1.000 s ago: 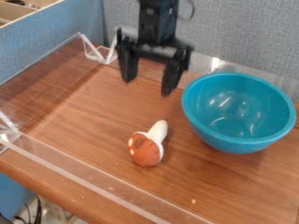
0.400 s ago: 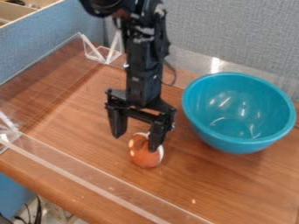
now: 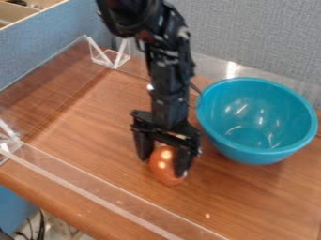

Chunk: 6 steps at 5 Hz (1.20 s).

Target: Put the mushroom in the blue bowl

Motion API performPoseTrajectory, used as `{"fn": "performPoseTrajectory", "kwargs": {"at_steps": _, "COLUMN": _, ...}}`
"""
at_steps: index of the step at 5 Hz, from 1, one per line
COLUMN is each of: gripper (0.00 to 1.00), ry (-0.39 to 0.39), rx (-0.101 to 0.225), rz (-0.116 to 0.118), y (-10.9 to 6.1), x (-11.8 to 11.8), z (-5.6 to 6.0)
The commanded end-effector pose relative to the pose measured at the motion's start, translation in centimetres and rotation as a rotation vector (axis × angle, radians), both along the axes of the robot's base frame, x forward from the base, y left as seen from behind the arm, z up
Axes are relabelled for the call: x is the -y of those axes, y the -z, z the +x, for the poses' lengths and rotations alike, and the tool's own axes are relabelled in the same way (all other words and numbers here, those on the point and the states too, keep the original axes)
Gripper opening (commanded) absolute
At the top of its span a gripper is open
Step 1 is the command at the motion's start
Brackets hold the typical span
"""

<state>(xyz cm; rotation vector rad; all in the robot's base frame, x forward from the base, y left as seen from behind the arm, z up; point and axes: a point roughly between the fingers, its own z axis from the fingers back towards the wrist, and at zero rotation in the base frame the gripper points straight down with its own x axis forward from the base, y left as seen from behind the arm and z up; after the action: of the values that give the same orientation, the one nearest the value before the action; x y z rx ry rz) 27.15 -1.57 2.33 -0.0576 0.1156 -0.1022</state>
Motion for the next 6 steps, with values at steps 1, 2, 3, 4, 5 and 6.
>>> {"fn": "performPoseTrajectory", "kwargs": {"at_steps": 1, "gripper": 0.0, "ry": 0.048, "rx": 0.038, "rz": -0.004, "y": -0.6, "x": 0.3, "z": 1.0}}
{"fn": "performPoseTrajectory", "kwargs": {"at_steps": 2, "gripper": 0.0, "ry": 0.032, "rx": 0.046, "rz": -0.011, "y": -0.6, "x": -0.6, "z": 0.2}}
{"fn": "performPoseTrajectory", "kwargs": {"at_steps": 3, "gripper": 0.0, "ry": 0.012, "rx": 0.053, "rz": -0.017, "y": -0.7, "x": -1.6, "z": -0.5}}
{"fn": "performPoseTrajectory", "kwargs": {"at_steps": 4, "gripper": 0.0, "ry": 0.031, "rx": 0.057, "rz": -0.024, "y": -0.9, "x": -1.3, "z": -0.7}}
{"fn": "performPoseTrajectory", "kwargs": {"at_steps": 5, "gripper": 0.0, "ry": 0.055, "rx": 0.068, "rz": -0.03, "y": -1.3, "x": -0.7, "z": -0.9}}
{"fn": "performPoseTrajectory", "kwargs": {"at_steps": 6, "gripper": 0.0, "ry": 0.023, "rx": 0.078, "rz": -0.034, "y": -2.3, "x": -0.5, "z": -1.9}}
